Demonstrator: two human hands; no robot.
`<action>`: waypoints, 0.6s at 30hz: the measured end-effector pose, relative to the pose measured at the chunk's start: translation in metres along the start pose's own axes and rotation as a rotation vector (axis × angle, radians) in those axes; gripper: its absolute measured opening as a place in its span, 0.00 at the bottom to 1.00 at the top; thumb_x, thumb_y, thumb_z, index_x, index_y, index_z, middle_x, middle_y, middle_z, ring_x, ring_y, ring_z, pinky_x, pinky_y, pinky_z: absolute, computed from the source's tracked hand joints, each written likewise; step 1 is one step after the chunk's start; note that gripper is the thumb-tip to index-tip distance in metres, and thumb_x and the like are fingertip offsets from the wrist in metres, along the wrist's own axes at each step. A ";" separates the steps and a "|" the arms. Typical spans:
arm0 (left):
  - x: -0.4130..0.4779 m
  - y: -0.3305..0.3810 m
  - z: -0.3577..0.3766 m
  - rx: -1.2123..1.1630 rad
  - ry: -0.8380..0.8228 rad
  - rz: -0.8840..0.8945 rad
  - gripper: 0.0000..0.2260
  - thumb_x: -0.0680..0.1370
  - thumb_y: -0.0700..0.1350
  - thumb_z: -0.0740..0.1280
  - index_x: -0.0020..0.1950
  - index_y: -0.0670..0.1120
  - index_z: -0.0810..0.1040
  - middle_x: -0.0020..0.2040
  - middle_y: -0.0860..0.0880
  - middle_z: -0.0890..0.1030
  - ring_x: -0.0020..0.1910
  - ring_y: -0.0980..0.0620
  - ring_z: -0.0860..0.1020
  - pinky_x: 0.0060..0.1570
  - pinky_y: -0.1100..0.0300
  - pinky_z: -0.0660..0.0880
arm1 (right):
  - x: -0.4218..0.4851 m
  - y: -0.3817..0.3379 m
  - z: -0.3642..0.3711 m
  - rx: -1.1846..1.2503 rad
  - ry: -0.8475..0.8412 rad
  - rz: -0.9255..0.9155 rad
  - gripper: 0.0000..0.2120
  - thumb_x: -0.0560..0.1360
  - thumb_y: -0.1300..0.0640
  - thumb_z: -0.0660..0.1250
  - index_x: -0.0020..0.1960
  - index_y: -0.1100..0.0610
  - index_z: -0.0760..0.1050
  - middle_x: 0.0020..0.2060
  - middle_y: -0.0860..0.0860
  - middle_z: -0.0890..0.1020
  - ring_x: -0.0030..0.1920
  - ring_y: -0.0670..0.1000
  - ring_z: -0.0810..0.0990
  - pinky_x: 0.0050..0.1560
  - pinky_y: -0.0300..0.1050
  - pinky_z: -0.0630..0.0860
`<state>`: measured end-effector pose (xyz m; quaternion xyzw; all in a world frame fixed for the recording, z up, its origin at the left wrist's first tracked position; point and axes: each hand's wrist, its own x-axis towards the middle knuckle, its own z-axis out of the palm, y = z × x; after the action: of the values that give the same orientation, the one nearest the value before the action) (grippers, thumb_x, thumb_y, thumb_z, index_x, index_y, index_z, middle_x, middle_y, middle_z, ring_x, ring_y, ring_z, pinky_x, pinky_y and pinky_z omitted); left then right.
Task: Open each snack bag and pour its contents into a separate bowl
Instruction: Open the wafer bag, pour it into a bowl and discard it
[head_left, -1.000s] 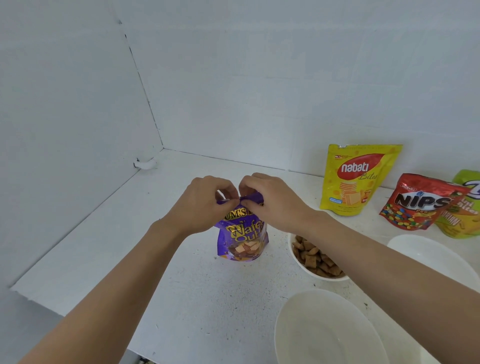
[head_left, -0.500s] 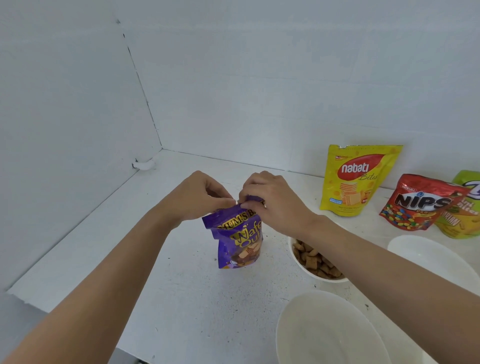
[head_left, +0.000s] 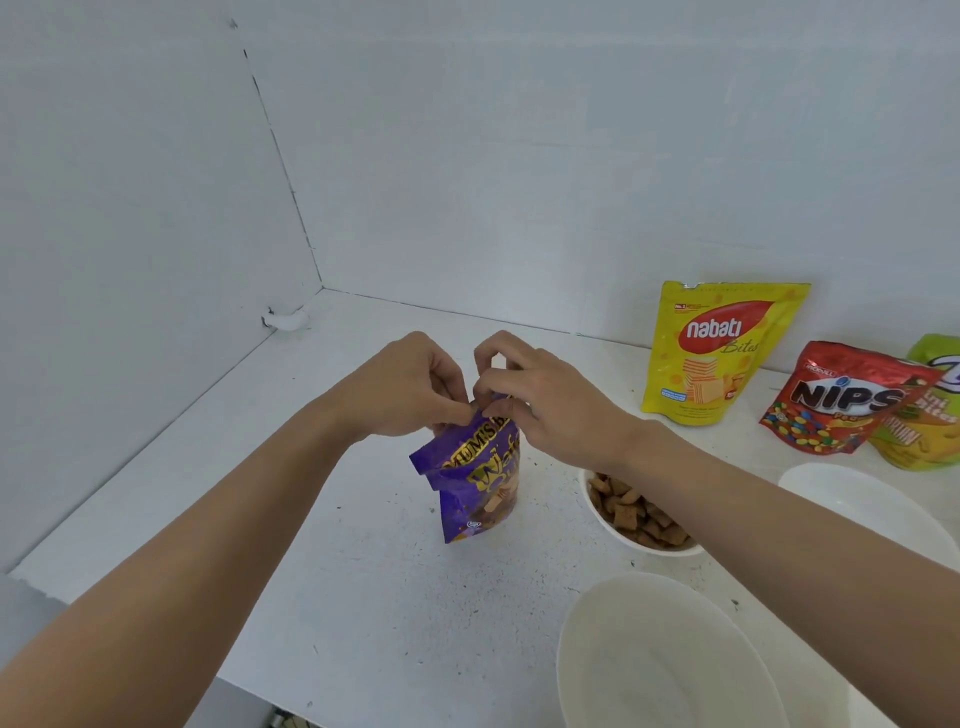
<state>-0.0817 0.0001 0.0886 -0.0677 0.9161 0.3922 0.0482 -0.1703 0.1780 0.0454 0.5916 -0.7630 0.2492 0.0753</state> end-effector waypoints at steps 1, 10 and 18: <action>0.001 -0.004 0.000 0.042 0.053 -0.001 0.05 0.71 0.38 0.74 0.35 0.42 0.84 0.30 0.48 0.84 0.30 0.55 0.80 0.34 0.62 0.76 | 0.000 0.000 -0.001 0.001 -0.018 -0.017 0.05 0.77 0.63 0.63 0.45 0.58 0.77 0.53 0.50 0.75 0.39 0.52 0.75 0.43 0.45 0.67; 0.006 -0.023 -0.016 0.141 0.378 -0.072 0.08 0.73 0.43 0.70 0.34 0.43 0.77 0.28 0.53 0.83 0.28 0.61 0.78 0.30 0.63 0.68 | -0.008 0.009 -0.015 0.071 -0.056 0.055 0.02 0.78 0.62 0.66 0.49 0.56 0.73 0.43 0.46 0.76 0.46 0.48 0.71 0.44 0.43 0.69; 0.012 -0.016 -0.008 0.235 0.273 -0.006 0.03 0.70 0.46 0.73 0.42 0.51 0.80 0.31 0.53 0.83 0.35 0.51 0.82 0.35 0.57 0.78 | -0.005 0.015 -0.003 0.029 -0.037 0.040 0.05 0.79 0.53 0.68 0.51 0.54 0.80 0.47 0.47 0.79 0.49 0.49 0.73 0.48 0.47 0.74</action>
<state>-0.0911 -0.0179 0.0810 -0.1172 0.9534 0.2694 -0.0680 -0.1836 0.1861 0.0419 0.5819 -0.7722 0.2507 0.0476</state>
